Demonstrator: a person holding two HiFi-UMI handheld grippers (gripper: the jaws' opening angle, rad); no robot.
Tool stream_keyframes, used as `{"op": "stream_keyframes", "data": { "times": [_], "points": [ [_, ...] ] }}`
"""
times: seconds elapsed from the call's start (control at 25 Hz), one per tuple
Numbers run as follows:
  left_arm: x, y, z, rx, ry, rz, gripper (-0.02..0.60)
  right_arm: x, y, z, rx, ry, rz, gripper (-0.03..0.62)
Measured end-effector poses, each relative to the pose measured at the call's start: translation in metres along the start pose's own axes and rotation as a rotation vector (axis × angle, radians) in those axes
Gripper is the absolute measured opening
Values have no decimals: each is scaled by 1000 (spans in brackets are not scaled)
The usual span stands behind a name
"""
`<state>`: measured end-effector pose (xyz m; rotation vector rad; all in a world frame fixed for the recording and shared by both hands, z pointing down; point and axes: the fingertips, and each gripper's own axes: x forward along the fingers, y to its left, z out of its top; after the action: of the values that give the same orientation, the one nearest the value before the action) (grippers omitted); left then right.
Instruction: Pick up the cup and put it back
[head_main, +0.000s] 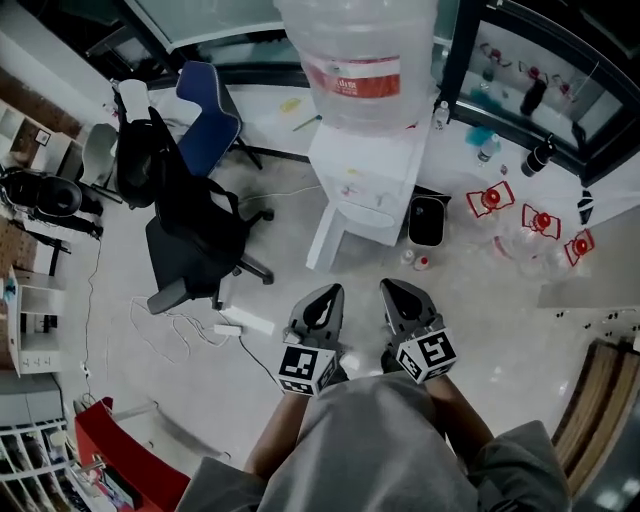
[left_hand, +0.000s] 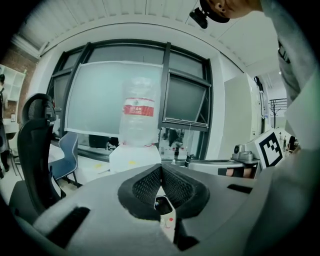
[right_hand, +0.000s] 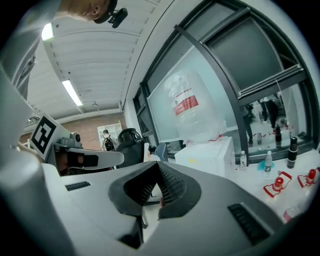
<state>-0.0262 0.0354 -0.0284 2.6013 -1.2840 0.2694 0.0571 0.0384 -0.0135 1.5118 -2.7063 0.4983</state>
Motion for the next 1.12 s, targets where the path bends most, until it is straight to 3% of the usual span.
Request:
{"op": "stream_keyframes", "data": {
  "times": [0.4,0.6,1.12],
  "points": [
    [-19,82,-8,3,7,-194,9,58,54,-22,-20,4,-215,11],
    [-23,117,-28,-12,22,-250,9,85,67,-49,-22,27,-295,11],
    [39,154,-93,-54,108,-278,9,143,7,-112,-28,109,-357,11]
  ]
}}
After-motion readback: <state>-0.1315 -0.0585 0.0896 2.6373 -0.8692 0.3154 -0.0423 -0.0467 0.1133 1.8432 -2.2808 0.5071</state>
